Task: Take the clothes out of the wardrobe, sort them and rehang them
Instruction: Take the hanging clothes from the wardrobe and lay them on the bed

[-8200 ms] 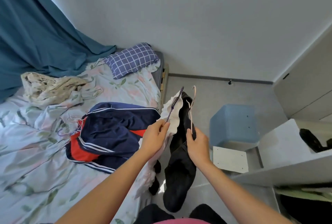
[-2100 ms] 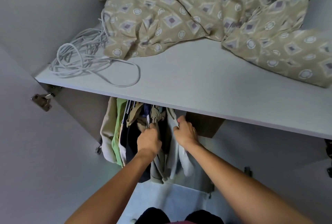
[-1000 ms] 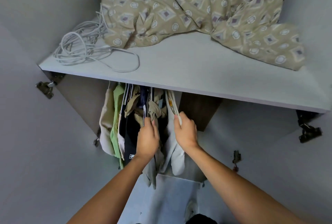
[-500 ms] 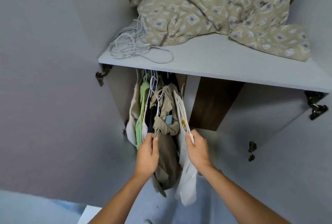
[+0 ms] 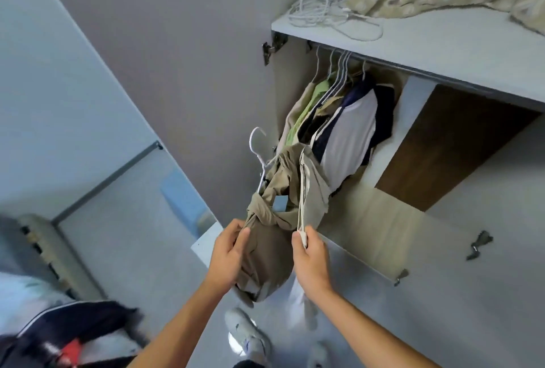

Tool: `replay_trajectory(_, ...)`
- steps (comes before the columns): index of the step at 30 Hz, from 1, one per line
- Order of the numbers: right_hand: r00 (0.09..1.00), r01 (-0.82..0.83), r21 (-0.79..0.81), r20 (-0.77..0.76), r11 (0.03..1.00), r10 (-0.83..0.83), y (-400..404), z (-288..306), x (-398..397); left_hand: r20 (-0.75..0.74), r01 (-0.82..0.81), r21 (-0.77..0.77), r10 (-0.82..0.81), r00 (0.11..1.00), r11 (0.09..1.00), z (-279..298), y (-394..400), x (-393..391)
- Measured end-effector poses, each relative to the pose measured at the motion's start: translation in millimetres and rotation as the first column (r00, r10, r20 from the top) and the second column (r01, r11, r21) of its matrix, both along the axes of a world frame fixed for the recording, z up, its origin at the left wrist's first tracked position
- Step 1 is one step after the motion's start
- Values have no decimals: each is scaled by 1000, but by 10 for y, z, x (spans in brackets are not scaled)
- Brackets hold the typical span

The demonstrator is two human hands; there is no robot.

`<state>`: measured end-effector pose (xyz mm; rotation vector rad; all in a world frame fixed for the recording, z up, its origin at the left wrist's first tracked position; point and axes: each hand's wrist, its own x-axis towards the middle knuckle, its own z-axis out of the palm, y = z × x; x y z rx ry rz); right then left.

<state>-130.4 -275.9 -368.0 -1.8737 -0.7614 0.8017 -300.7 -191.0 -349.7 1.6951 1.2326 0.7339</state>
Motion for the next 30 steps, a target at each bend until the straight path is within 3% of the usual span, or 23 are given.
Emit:
replay_trajectory(6, 976, -219, -36, -33, 975, 218, -366, -45, -906, 48, -170, -58, 173, 984, 984, -25, -493, -1174)
replay_trajectory(15, 891, -453, -96, -40, 886, 451, -354, -129, -2599, 5, -345, -19, 346, 938, 938, 18, -954, -2982)
replay_trajectory(22, 772, -635, -60, -67, 770, 632, -143, -19, -3859, 8, -586, 0, 586, 810, 810, -39, -1212, -4369)
replay_trajectory(30, 626, -780, -5, -19, 626, 780, 551, 164, -4827, -12, -776, 27, 776, 630, 631, 115, -1024, -4988)
